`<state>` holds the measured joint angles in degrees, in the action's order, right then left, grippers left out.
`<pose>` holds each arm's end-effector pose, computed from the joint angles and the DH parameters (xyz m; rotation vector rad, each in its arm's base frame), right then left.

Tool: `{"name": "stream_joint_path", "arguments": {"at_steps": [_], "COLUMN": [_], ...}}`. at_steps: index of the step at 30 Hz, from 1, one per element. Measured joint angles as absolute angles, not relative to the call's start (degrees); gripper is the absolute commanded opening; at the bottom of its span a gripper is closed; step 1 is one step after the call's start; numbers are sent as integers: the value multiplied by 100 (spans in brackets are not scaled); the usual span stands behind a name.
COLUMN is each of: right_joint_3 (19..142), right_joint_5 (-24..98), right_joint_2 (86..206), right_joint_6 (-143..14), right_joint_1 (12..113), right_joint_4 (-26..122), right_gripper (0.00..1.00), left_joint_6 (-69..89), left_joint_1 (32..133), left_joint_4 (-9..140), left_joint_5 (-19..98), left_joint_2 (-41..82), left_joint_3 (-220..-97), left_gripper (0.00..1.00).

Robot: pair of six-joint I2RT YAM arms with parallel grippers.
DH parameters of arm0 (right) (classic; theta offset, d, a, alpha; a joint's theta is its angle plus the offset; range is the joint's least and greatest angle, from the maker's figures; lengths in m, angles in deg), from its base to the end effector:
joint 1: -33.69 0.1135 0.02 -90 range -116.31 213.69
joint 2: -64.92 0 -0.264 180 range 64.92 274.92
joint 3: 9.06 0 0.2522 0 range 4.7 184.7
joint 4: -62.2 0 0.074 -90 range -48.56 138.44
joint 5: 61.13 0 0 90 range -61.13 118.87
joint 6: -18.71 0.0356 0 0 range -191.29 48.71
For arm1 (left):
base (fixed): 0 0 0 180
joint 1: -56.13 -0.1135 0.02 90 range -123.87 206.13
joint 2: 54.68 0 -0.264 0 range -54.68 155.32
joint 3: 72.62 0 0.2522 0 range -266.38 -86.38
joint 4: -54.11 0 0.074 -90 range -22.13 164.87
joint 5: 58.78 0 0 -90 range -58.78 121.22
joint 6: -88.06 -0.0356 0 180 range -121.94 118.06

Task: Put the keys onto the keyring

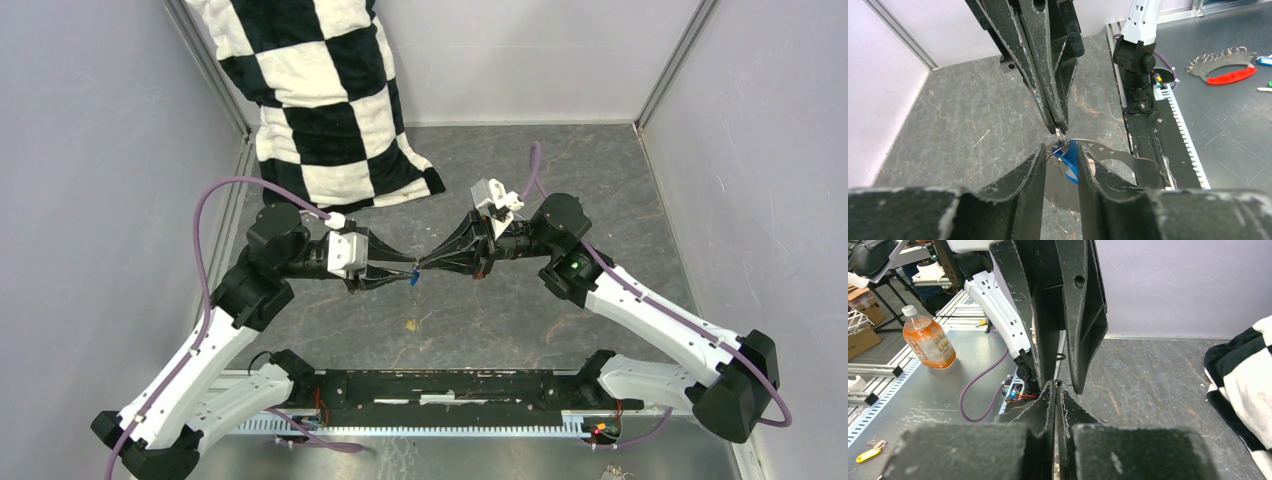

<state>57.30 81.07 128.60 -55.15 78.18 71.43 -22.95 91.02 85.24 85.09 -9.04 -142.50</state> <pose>0.1577 0.1943 0.3817 -1.1553 1.1430 1.4540 0.1145 -0.1149 0.3944 1.3707 1.0634 -0.9672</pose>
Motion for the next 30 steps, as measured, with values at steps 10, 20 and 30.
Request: {"name": "stream_joint_path", "arguments": {"at_steps": [10, 20, 30], "right_joint_3": [5730, 5910, 6834], "right_joint_5": [8044, 7886, 7882], "right_joint_2": [12860, 12834, 12958], "right_joint_6": [-5512, -6135, -7375], "right_joint_1": [7820, 7820, 7820], "right_joint_4": [7143, 6351, 4139], "right_gripper": [0, 21, 45], "left_joint_6": [-1989, -1653, -1795], "left_joint_1": [9102, 9105, 9102], "left_joint_4": [8467, 8528, 8959], "left_joint_5": [8428, 8159, 8397], "left_joint_2": [-779, -702, -626], "left_joint_3": [-14140, -14140, -14296], "left_gripper": [2, 2, 2]}}
